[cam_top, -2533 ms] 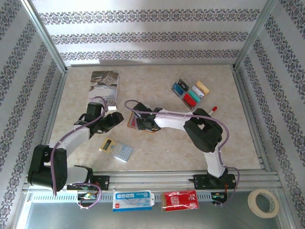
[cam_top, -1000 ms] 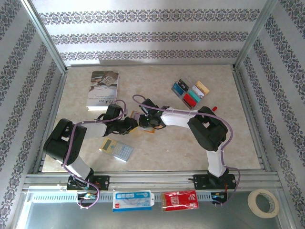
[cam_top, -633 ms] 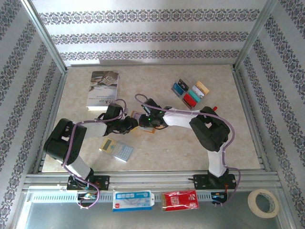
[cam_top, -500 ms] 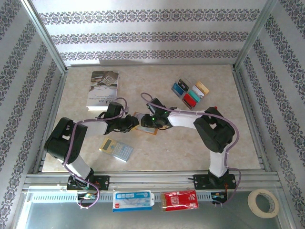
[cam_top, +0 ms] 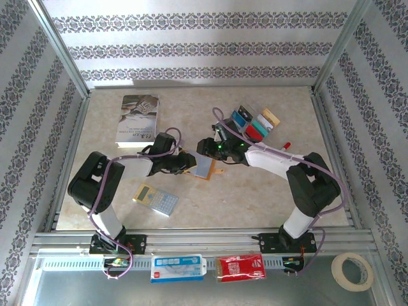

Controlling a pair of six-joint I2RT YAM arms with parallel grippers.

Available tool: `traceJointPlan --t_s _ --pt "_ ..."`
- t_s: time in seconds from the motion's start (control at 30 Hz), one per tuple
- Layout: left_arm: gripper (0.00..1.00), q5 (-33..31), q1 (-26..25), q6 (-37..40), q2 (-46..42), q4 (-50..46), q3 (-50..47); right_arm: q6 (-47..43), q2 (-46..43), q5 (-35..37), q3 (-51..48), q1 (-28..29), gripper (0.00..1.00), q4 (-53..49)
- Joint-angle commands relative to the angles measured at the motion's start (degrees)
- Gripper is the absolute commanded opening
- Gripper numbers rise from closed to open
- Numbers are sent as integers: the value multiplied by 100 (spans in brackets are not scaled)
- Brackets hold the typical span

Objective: Take the credit cards out of the card holder

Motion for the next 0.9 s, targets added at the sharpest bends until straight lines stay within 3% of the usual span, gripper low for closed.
traceJointPlan --t_s 0.0,0.37,0.5,0.7,0.87 --pt "29 -171 -236 104 146 -85 174 54 -236 324 -264 -110 44 -53" --pt "37 -404 -464 60 218 -175 392 101 -531 569 -596 -257 43 -27" --pt "43 -691 -421 201 -155 -430 363 -24 -507 421 -548 -221 40 -17" --pt "57 -615 -284 466 -609 -597 383 -69 -547 564 -563 -186 40 -31" --pt "59 -891 -51 609 -721 -954 361 -78 -444 538 -512 -142 39 -21"
